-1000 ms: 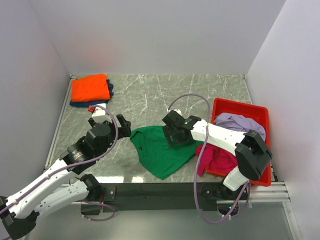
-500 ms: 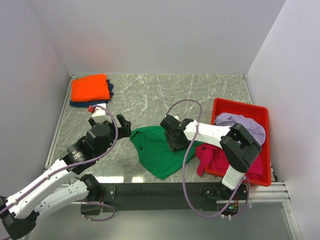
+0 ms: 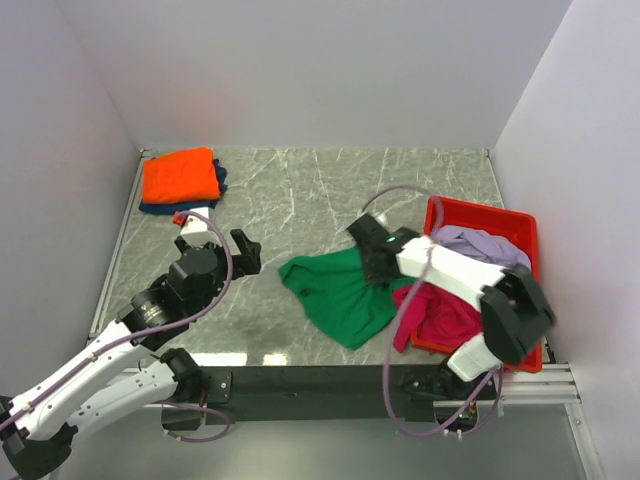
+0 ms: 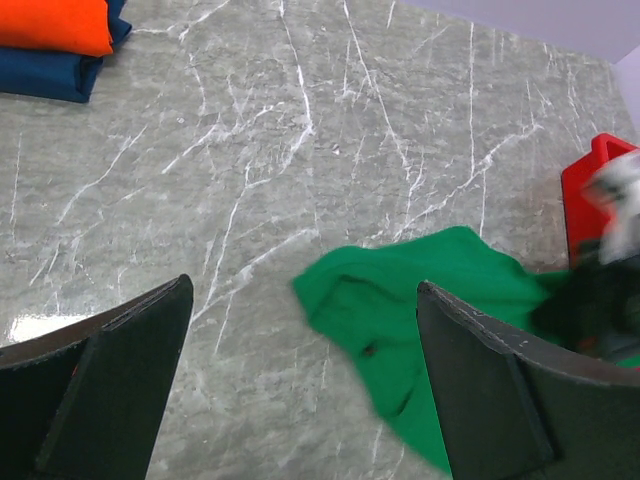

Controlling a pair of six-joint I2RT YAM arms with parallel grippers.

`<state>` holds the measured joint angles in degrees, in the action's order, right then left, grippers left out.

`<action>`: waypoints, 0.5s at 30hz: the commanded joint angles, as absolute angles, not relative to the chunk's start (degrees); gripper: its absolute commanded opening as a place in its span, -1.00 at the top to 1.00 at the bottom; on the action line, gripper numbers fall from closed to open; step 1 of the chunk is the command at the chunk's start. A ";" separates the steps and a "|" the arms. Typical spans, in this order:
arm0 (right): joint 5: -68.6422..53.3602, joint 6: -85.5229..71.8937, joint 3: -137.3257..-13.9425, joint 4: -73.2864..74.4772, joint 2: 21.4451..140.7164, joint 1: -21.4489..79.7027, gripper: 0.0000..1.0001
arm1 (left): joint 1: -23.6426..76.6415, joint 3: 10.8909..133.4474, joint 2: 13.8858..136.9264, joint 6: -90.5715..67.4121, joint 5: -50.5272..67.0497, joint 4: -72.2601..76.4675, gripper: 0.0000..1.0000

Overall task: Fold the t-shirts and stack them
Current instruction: Move the tshirt to the center of the board

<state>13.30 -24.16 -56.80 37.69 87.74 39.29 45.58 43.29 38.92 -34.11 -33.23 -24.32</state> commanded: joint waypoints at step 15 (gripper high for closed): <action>37.44 -14.69 -115.34 60.11 75.31 19.42 1.00 | 47.37 42.63 35.51 -34.54 -34.72 -23.55 -0.99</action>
<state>33.82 -18.20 -104.44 57.39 73.28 19.35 46.94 43.16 36.14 -34.15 -33.54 -24.49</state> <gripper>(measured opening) 0.022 0.995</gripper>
